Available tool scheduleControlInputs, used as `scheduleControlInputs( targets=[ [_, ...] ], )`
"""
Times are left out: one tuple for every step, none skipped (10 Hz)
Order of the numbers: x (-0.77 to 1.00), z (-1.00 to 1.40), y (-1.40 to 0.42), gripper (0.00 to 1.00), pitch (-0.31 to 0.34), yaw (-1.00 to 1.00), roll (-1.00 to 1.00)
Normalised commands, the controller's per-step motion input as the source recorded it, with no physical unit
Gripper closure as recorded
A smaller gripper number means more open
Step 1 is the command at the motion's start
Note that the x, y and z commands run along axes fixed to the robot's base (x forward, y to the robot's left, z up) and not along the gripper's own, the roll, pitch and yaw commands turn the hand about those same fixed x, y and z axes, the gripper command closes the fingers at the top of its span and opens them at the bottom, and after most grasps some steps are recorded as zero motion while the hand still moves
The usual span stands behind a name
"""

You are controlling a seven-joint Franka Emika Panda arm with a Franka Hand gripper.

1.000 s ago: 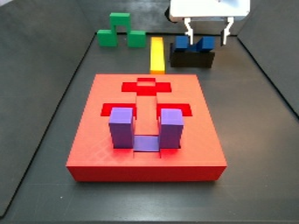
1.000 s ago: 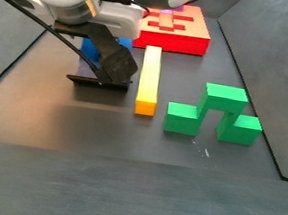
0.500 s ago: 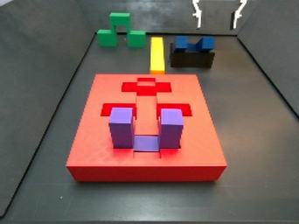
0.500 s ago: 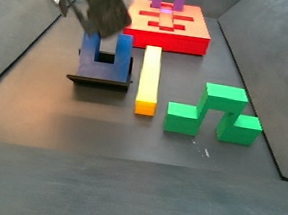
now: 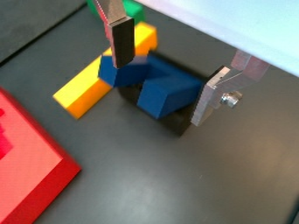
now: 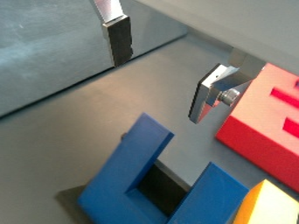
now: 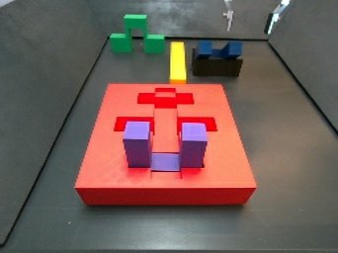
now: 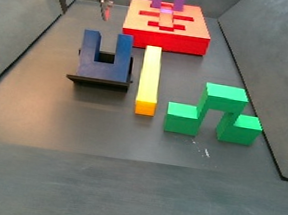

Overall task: Pick up the blue object. Move up. Place the blue object on the fixture. Regrasp the blue object. Move to above the board. Insert the blue object.
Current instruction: Regrasp the blue object.

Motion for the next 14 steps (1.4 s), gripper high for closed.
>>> scheduleControlInputs(
  targets=[
    [0.00, 0.11, -0.05, 0.00, 0.000, 0.01, 1.00],
    [0.00, 0.08, -0.03, 0.00, 0.000, 0.00, 1.00],
    [0.00, 0.07, -0.01, 0.00, 0.000, 0.00, 1.00],
    [0.00, 0.05, 0.00, 0.00, 0.000, 0.00, 1.00],
    [0.00, 0.07, 0.00, 0.00, 0.000, 0.00, 1.00],
    [0.06, 0.01, 0.00, 0.00, 0.000, 0.01, 1.00],
    [0.15, 0.00, 0.00, 0.00, 0.000, 0.05, 1.00],
    [0.20, 0.00, 0.00, 0.00, 0.000, 0.09, 1.00],
    [0.16, -0.07, -0.04, 0.00, 0.000, 0.19, 1.00],
    [0.09, -0.19, -0.13, 0.00, 0.000, 0.28, 1.00],
    [0.00, -0.25, -0.15, 0.00, 0.000, 0.36, 1.00],
    [0.00, -0.35, -0.07, 0.00, 0.000, 0.59, 0.88],
    [0.00, -0.37, -0.06, 0.00, 0.000, 0.61, 0.85],
    [0.00, -0.37, -0.05, 0.00, 0.000, 0.61, 0.86]
  ],
)
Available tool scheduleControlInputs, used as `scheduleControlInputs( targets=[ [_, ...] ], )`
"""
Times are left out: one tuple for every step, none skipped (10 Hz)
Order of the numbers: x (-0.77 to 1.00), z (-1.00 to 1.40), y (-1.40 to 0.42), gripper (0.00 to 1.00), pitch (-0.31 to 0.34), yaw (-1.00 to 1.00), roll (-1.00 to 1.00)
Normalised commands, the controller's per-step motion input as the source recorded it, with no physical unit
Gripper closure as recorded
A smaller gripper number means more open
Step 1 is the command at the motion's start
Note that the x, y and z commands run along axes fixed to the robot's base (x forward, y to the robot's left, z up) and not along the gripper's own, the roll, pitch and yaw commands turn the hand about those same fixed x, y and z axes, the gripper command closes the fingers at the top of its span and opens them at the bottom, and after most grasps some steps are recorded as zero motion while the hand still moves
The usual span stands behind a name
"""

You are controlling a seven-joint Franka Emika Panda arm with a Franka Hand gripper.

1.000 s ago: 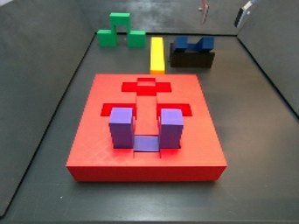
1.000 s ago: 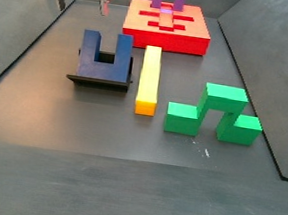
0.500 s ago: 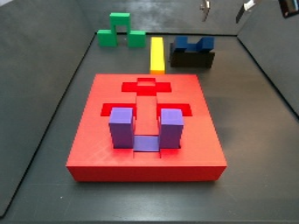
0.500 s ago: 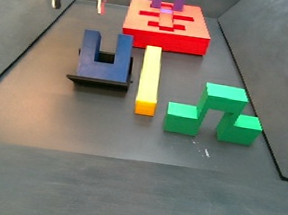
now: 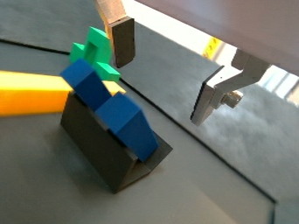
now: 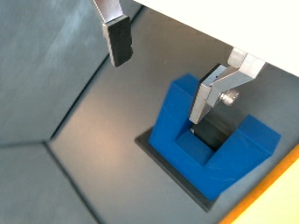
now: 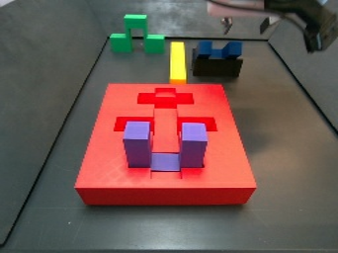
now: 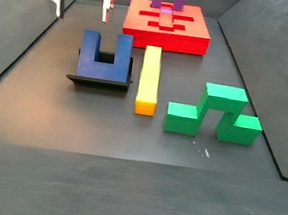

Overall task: Pick up the blue object. Move up. Place the blue object on the fixture. Regrasp the blue object. Move to above the board. Insert the blue object.
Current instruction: Regrasp the blue object.

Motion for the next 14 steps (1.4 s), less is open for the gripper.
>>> scheduleControlInputs(
  targets=[
    [0.04, -0.31, -0.08, 0.00, 0.000, 0.59, 0.70],
    [0.06, -0.25, -0.10, 0.00, 0.000, 0.52, 0.54],
    [0.09, -0.26, -0.09, 0.00, 0.000, 0.49, 0.46],
    [0.11, -0.21, -0.12, 0.00, 0.000, 0.43, 0.41],
    [0.00, -0.17, -0.09, 0.00, 0.000, 0.24, 0.32],
    [0.00, -0.15, 0.00, 0.00, -0.046, 0.01, 0.12],
    [0.00, -0.27, 0.00, 0.00, -0.034, 0.00, 0.24],
    [0.00, -0.31, 0.00, 0.00, 0.000, 0.00, 0.33],
    [0.02, -0.36, 0.00, 0.00, -0.009, 0.00, 0.39],
    [0.02, -0.32, 0.00, 0.00, 0.000, 0.00, 0.39],
    [0.01, -0.13, 0.00, 0.00, 0.000, 0.00, 0.27],
    [0.00, 0.00, 0.00, 0.00, 0.000, 0.00, 0.02],
    [0.05, 0.00, 0.00, 0.00, 0.146, -0.03, 0.02],
    [0.15, 0.00, 0.00, 0.00, 0.383, -0.18, 0.06]
  ],
)
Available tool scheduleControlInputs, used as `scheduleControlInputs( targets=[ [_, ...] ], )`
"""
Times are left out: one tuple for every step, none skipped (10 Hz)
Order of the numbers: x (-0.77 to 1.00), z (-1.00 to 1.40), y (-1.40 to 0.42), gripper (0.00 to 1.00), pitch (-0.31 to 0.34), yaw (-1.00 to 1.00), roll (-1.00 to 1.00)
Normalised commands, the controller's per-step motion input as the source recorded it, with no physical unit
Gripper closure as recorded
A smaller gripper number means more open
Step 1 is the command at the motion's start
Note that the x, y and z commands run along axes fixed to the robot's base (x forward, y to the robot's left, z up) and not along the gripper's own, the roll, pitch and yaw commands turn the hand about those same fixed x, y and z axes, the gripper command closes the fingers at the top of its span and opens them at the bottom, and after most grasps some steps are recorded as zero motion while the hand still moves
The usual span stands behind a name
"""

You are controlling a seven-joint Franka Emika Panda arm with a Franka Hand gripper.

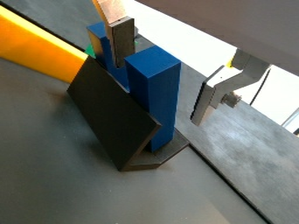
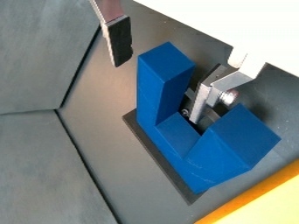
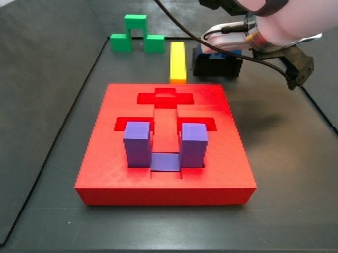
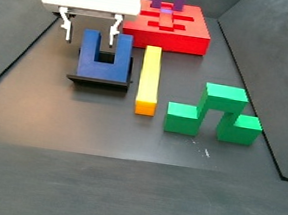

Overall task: Pick up the blue object. Move up. Place the blue object on the fixture. Regrasp the blue object. Move to above the board. Insert the blue object.
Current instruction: Regrasp the blue object.

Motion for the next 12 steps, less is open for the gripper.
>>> scheduleControlInputs(
  targets=[
    [0.24, 0.00, 0.00, 0.00, 0.426, -0.23, 0.01],
    [0.09, 0.00, 0.00, 0.00, 0.203, -0.04, 0.00],
    [0.00, -0.06, 0.00, 0.00, 0.000, 0.00, 0.00],
    [0.00, -0.22, 0.00, 0.00, 0.000, 0.00, 0.01],
    [0.00, -0.06, 0.00, 0.00, 0.000, 0.00, 0.01],
    [0.00, -0.10, 0.00, 0.00, 0.000, 0.00, 0.00],
    [0.00, 0.00, 0.00, 0.00, 0.000, 0.00, 0.00],
    [0.00, 0.00, 0.00, 1.00, 0.000, 0.00, 0.00],
    [0.00, 0.00, 0.00, 1.00, 0.000, 0.00, 0.00],
    [0.00, 0.00, 0.00, 1.00, 0.000, 0.00, 0.00],
    [0.00, 0.00, 0.00, 1.00, 0.000, 0.00, 0.00],
    [0.00, 0.00, 0.00, 1.00, 0.000, 0.00, 0.00]
  ],
)
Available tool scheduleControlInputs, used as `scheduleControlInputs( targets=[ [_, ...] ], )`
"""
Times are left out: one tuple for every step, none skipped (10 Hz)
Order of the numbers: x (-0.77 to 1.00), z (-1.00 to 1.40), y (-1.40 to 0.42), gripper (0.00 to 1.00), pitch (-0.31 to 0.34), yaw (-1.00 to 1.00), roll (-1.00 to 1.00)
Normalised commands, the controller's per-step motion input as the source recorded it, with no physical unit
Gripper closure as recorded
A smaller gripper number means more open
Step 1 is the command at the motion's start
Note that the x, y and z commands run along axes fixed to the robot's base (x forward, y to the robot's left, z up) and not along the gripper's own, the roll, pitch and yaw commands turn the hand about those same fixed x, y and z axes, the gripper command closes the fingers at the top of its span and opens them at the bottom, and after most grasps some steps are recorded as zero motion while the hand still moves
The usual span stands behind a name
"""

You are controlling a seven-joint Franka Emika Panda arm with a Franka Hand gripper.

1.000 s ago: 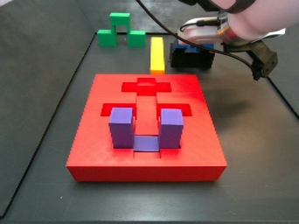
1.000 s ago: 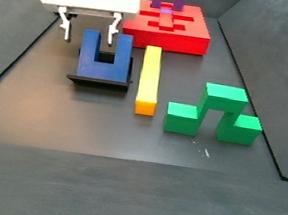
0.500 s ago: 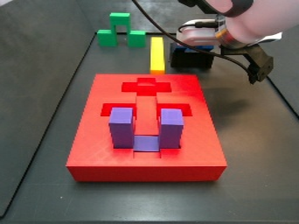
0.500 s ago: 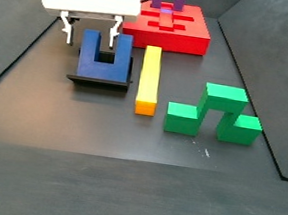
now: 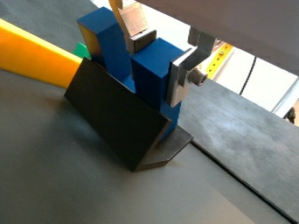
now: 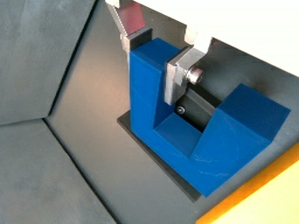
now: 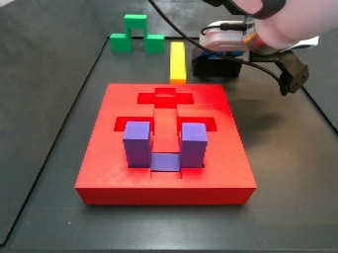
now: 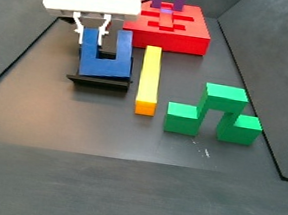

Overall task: Pick up the blue object. Move up. Place the blue object on the fixture. Regrasp the blue object. Move to above the board. Insert the blue object.
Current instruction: Regrasp the blue object.

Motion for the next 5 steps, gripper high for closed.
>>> scheduleControlInputs(
  targets=[
    [0.00, 0.00, 0.00, 1.00, 0.000, 0.00, 0.00],
    [0.00, 0.00, 0.00, 1.00, 0.000, 0.00, 0.00],
    [0.00, 0.00, 0.00, 1.00, 0.000, 0.00, 0.00],
    [0.00, 0.00, 0.00, 1.00, 0.000, 0.00, 0.00],
    [0.00, 0.00, 0.00, 1.00, 0.000, 0.00, 0.00]
  ],
)
